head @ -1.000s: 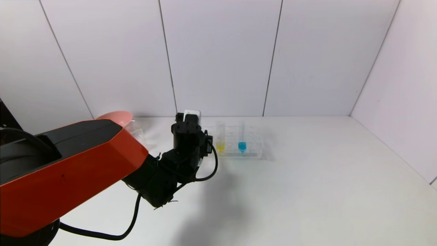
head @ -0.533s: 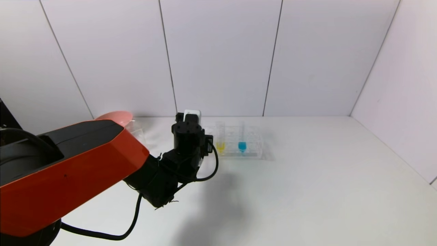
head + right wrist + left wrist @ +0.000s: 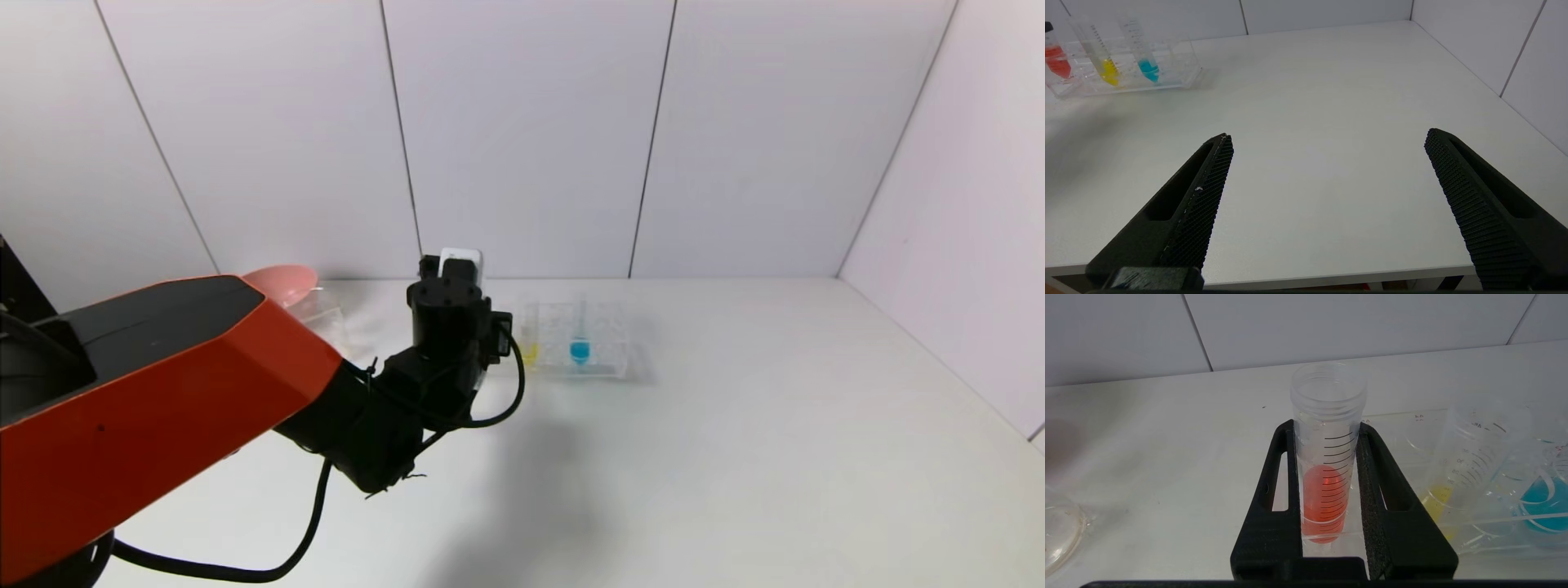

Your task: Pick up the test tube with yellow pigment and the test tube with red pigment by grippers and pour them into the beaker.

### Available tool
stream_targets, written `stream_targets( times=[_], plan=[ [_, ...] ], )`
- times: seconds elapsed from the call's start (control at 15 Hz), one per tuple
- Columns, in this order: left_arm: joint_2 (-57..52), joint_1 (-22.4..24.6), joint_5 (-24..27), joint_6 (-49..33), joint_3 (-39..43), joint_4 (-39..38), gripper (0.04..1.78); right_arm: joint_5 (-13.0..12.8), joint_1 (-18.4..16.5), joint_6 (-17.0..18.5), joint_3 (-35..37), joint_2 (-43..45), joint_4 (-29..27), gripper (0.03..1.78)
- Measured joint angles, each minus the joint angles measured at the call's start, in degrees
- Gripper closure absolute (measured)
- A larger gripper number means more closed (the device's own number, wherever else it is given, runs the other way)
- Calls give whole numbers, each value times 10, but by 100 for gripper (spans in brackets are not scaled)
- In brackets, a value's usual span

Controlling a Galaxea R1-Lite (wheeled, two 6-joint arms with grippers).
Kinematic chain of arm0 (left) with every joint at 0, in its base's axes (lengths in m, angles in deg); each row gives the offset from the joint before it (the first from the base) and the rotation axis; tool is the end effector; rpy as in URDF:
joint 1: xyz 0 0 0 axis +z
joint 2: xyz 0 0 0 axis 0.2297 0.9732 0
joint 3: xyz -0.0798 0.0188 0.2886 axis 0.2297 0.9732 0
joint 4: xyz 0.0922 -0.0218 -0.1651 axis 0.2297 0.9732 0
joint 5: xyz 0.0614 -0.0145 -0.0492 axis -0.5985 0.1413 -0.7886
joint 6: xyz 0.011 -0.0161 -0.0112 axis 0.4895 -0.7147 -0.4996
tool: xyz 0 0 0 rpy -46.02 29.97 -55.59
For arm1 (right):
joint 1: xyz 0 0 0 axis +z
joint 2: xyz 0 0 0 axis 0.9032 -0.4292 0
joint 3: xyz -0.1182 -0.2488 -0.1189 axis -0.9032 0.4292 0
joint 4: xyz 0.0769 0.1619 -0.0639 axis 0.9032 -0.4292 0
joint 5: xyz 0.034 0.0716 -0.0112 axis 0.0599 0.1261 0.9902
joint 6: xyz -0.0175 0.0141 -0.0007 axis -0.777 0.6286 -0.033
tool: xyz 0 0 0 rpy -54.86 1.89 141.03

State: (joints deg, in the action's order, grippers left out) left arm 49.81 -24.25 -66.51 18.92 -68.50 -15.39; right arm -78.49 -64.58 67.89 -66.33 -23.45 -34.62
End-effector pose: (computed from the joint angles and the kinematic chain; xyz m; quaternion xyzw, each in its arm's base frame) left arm 0.3316 -0.2403 0.1162 -0.0041 0.0292 -0.0577 0.9979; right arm -0.0227 -0.0008 0.0761 0.0456 -0.0030 -0.0188 0.9988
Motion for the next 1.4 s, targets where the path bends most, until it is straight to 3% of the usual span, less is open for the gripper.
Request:
stream_targets(
  times=[0.47, 0.87, 1.07, 1.4],
  plan=[
    [-105, -16, 7, 32, -10, 92, 139, 0, 0, 0, 0, 0, 0, 10],
    [-208, 20, 91, 30, 32, 176, 139, 0, 0, 0, 0, 0, 0, 10],
    [-294, 105, 201, 33, 56, 274, 139, 0, 0, 0, 0, 0, 0, 10],
    [-396, 360, 467, 101, 65, 449, 139, 0, 0, 0, 0, 0, 0, 10]
  ],
)
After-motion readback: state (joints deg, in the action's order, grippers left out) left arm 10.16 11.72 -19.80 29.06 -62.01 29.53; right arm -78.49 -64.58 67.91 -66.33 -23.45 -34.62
